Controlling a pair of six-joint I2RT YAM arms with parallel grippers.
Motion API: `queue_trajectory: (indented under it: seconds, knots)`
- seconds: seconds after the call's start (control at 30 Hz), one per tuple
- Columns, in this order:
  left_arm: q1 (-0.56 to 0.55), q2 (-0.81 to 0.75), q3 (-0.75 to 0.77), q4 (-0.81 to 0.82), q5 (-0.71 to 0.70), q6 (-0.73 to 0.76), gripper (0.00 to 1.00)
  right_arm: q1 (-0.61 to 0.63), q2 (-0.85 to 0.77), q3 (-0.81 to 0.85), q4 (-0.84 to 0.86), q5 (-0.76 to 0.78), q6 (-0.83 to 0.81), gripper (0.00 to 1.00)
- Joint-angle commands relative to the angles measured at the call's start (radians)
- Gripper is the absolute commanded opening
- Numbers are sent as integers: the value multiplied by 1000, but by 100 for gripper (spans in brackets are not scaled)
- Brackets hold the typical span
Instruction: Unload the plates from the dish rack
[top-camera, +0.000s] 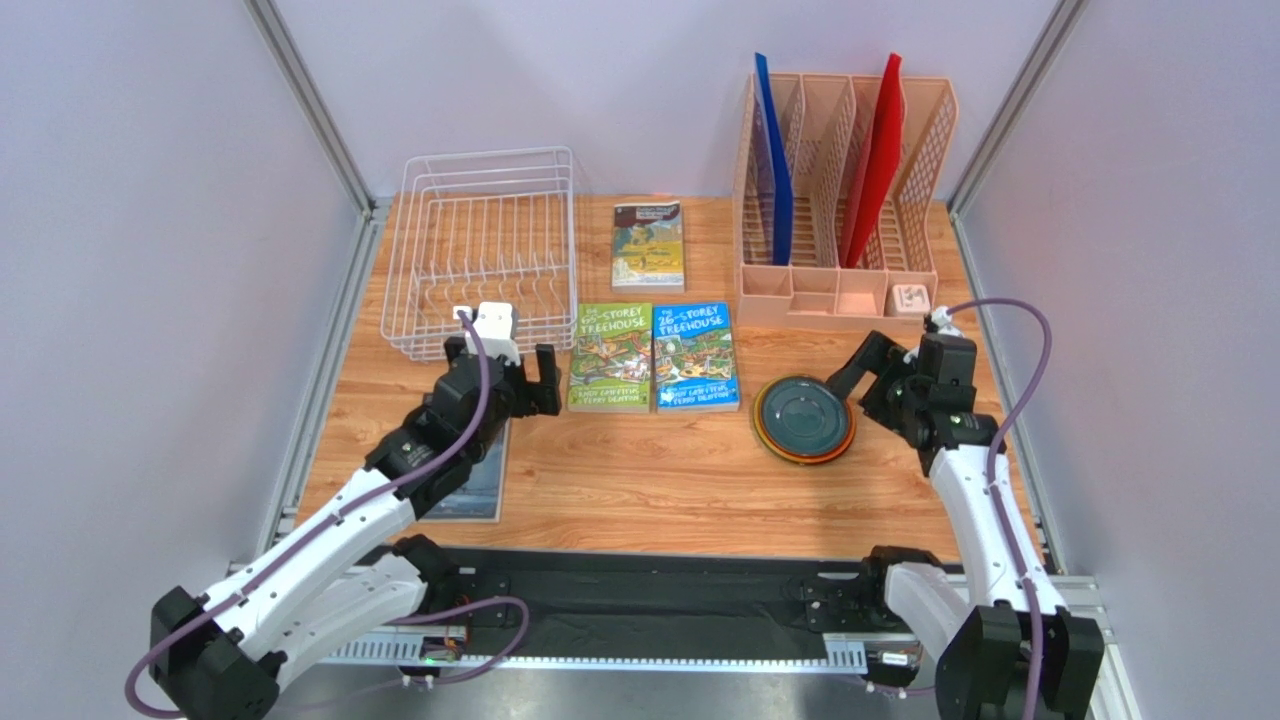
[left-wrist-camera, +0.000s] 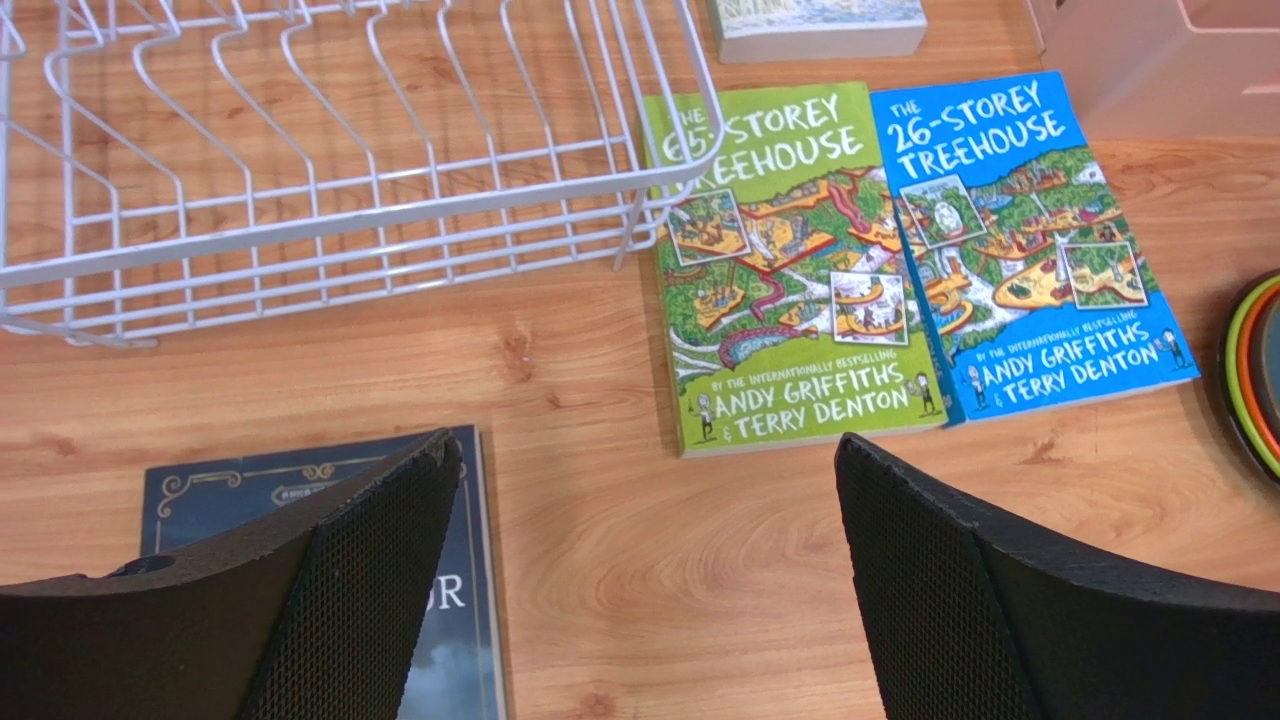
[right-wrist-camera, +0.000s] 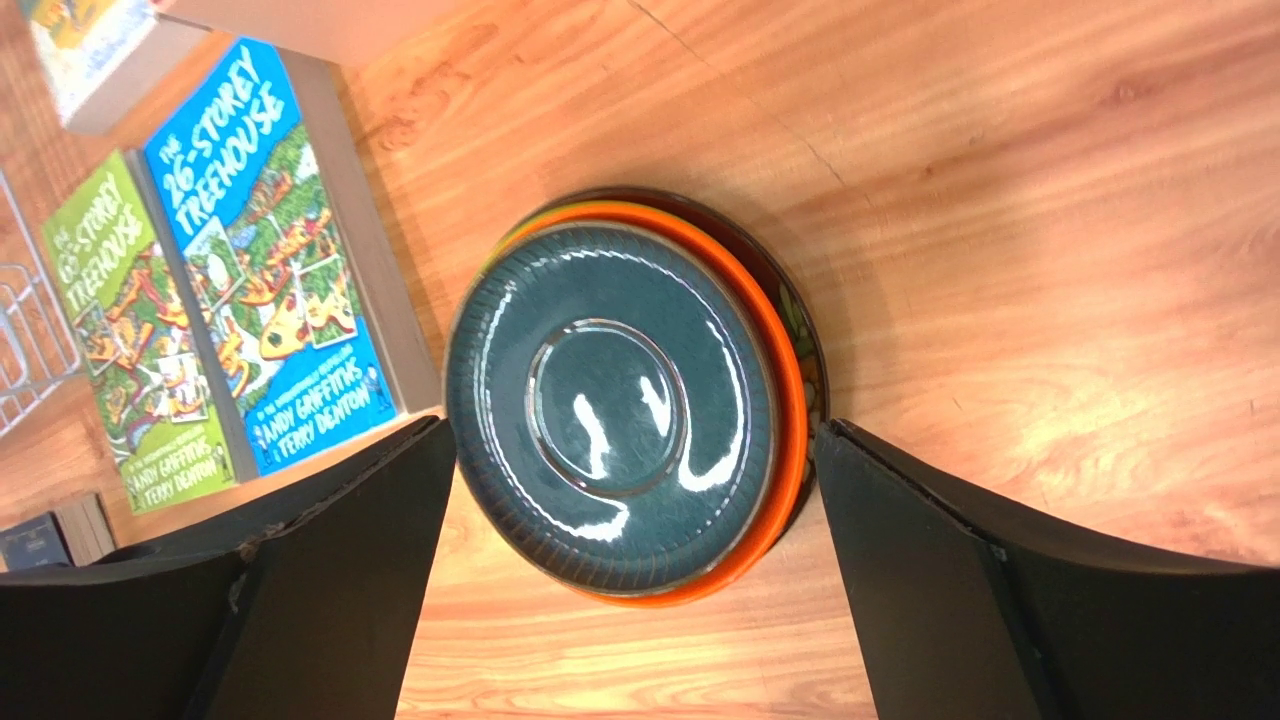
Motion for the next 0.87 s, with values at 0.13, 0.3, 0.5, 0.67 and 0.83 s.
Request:
queue_trajectory:
  seconds: [0.13, 0.3, 0.5, 0.67, 0.83]
  knots:
    - [-1, -25, 36, -6, -62, 67, 100, 127, 20, 29, 204, 153, -92, 97]
    - [-1, -37, 40, 5, -79, 87, 100, 281, 82, 14, 324, 384, -197, 96]
    - [-1, -50, 46, 12, -137, 125, 100, 439, 74, -49, 466, 682, -263, 96]
    - [-1, -48, 53, 21, -165, 130, 100, 467, 22, -96, 485, 748, -282, 96]
    - [-1, -19, 66, 32, -156, 140, 100, 467, -56, -130, 520, 759, -290, 97]
